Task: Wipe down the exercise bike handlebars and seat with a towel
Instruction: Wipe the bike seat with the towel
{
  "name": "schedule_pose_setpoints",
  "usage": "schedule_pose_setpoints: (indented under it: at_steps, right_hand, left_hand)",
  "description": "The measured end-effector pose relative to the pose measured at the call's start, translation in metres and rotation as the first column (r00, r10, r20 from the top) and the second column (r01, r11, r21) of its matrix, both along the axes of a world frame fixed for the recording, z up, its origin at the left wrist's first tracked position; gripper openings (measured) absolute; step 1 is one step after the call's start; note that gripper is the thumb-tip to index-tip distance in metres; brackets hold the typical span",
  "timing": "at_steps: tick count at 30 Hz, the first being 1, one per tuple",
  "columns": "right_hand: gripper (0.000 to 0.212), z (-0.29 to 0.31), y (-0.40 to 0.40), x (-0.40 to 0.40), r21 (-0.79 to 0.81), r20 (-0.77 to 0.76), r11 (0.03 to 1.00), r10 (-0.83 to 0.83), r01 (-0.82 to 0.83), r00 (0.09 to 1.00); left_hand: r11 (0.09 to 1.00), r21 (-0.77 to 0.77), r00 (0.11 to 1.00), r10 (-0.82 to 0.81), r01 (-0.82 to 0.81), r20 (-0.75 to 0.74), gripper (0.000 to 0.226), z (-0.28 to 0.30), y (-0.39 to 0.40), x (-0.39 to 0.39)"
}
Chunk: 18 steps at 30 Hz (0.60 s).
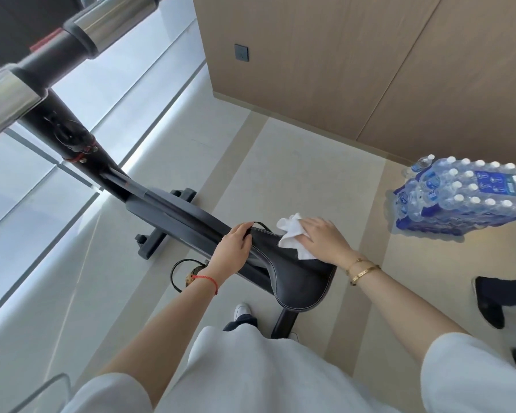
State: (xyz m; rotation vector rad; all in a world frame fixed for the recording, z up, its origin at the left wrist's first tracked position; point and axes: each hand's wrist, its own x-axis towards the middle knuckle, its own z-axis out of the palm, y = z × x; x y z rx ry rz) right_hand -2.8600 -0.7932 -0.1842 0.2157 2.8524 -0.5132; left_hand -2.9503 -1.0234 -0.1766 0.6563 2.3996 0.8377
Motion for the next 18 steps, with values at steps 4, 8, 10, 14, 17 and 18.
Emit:
schedule_pose_setpoints:
  at_steps: [4, 8, 10, 14, 17, 18]
  right_hand:
    - [0.05, 0.003, -0.009, -0.019, 0.062, 0.121, 0.994, -0.097, 0.09, 0.988]
    - [0.058, 0.017, -0.046, -0.053, -0.026, 0.334, 0.997, -0.06, 0.073, 0.941]
    - [0.062, 0.023, -0.056, -0.059, -0.086, 0.349, 0.991, -0.067, 0.103, 0.935]
    - [0.049, 0.014, -0.048, -0.029, -0.054, 0.13, 0.998, 0.023, -0.016, 0.991]
    - [0.05, -0.004, -0.028, 0.01, 0.021, -0.139, 0.991, 0.132, -0.131, 0.981]
    - [0.05, -0.008, -0.022, 0.019, 0.052, -0.203, 0.989, 0.144, -0.136, 0.969]
  left_hand:
    - [1.0, -0.001, 1.0, 0.004, -0.004, -0.011, 0.04, -0.001, 0.0, 0.001]
    - [1.0, 0.009, 1.0, -0.004, 0.004, -0.016, 0.038, -0.002, -0.001, 0.0]
    - [1.0, 0.023, 1.0, -0.005, 0.006, -0.015, 0.037, -0.002, -0.001, 0.001]
    - [1.0, 0.0, 1.0, -0.004, 0.004, -0.016, 0.039, -0.003, -0.001, 0.0]
    - [1.0, -0.019, 1.0, -0.011, 0.011, -0.02, 0.04, -0.003, -0.001, -0.001]
    - [1.0, -0.02, 1.0, -0.015, 0.015, -0.02, 0.04, -0.003, -0.001, -0.001]
